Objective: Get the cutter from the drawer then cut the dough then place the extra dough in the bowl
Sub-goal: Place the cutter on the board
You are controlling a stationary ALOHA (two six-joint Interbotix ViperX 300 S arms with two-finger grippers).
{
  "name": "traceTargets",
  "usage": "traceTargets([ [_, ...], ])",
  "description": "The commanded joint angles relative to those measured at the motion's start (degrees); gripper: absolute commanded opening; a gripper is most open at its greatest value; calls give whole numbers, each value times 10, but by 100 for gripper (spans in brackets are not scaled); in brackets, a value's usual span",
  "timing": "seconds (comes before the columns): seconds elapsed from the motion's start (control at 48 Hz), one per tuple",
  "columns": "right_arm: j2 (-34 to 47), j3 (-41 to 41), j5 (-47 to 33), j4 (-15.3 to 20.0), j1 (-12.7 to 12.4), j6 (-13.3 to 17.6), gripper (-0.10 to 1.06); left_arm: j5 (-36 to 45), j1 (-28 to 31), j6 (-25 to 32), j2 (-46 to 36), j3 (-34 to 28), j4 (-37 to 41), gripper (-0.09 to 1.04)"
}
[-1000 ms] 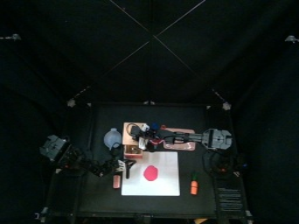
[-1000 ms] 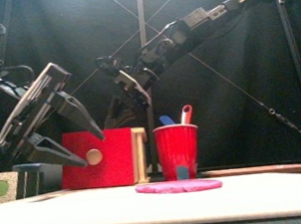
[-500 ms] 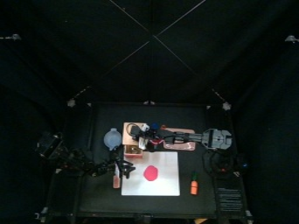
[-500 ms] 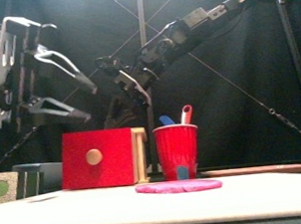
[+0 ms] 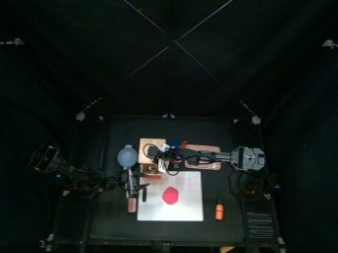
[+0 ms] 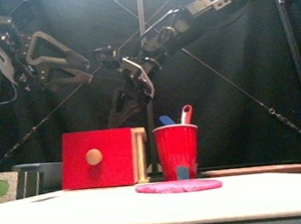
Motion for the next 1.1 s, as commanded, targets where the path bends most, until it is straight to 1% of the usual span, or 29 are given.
traceTargets([
  [0.021,-31,-12,9,-7,11,1,6,-4,2,14,-48,7,3,82],
  [0.104,-31,-17,13,-7,12,1,15,1,4,21,-87,19,4,82],
  [0.146,-31,-20,12,-5,12,2,22,4,4,23,-106,28,9,82],
  [0.208,-26,-26,13,-8,12,2,37,11,4,24,-126,44,15,82],
  [0.25,-23,-30,12,-8,12,2,45,14,4,23,-131,50,17,82],
  [0.333,-12,-43,15,-8,12,3,66,19,5,22,-133,60,17,82],
  [0.417,-2,-56,25,-9,12,3,77,28,5,19,-133,62,18,82],
  [0.542,20,-78,53,-12,13,9,78,56,5,19,-133,62,17,82],
  [0.604,31,-90,68,-20,13,19,78,60,5,20,-133,61,18,82],
  [0.646,37,-99,78,-31,11,33,78,62,5,19,-133,61,18,82],
  [0.688,42,-108,88,-47,11,48,78,63,5,19,-133,61,18,82],
  [0.812,55,-126,120,-117,13,98,78,67,5,18,-133,62,18,82],
  [0.896,65,-134,138,-146,15,125,78,76,5,18,-133,64,17,82],
  [0.979,72,-140,142,-158,20,140,78,81,5,18,-133,66,17,82],
  [1.104,82,-149,143,-160,24,141,78,81,5,18,-133,69,16,82],
])
